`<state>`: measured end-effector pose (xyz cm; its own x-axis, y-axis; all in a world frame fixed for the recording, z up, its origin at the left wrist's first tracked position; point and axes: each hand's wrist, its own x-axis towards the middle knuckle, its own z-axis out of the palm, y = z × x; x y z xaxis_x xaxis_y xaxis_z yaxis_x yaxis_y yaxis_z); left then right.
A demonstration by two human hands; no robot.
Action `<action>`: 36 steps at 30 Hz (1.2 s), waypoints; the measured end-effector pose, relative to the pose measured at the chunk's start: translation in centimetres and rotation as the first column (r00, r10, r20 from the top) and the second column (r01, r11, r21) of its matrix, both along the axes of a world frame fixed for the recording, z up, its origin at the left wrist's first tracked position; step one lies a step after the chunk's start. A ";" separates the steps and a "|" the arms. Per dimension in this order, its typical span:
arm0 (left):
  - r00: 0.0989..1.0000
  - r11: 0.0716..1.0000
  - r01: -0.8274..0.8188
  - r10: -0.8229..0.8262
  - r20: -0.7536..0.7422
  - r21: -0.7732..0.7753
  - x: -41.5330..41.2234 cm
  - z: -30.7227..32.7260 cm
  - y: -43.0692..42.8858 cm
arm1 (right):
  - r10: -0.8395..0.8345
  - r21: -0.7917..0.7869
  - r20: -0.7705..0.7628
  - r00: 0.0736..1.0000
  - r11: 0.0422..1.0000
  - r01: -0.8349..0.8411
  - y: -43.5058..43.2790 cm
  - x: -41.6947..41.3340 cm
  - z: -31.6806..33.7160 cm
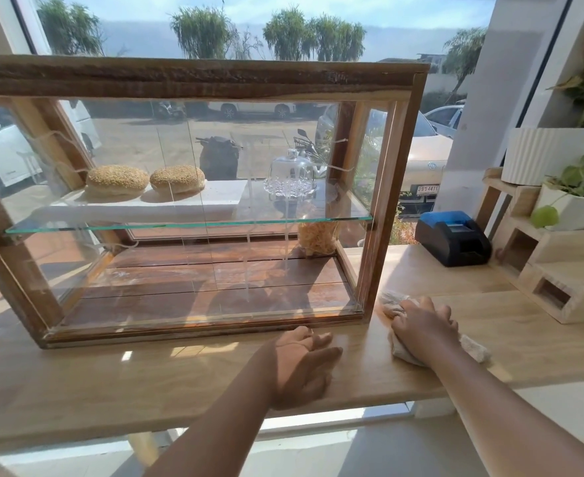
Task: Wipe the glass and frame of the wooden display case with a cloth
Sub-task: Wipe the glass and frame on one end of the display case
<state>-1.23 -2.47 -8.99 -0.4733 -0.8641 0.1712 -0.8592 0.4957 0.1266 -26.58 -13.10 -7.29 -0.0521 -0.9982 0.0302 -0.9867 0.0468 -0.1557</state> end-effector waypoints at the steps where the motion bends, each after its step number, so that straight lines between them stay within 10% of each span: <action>1: 1.000 1.000 -0.011 0.012 -0.004 0.024 0.1 -0.2 0.1 | 0.002 -0.013 0.016 1.000 1.000 -0.002 0.2 0.2 0.1; 6: 0.999 0.999 0.030 -0.030 0.012 0.029 0.2 0.8 0.9 | 0.046 -0.106 0.073 0.996 0.994 -0.038 1.6 0.0 0.2; 13: 0.912 0.908 0.203 -0.039 0.409 -0.367 1.0 5.3 1.0 | 0.168 -0.311 0.129 0.977 0.943 -0.121 2.9 -0.5 3.2; 28: 0.939 0.423 0.188 0.188 0.289 -0.886 5.8 29.3 -1.9 | 0.558 -0.860 0.036 0.829 0.439 -0.258 4.2 2.1 19.6; 36: 0.916 0.587 -0.041 0.346 0.204 -0.809 9.3 33.7 -2.7 | 0.563 -0.884 -0.132 0.816 0.306 -0.354 3.2 7.3 23.3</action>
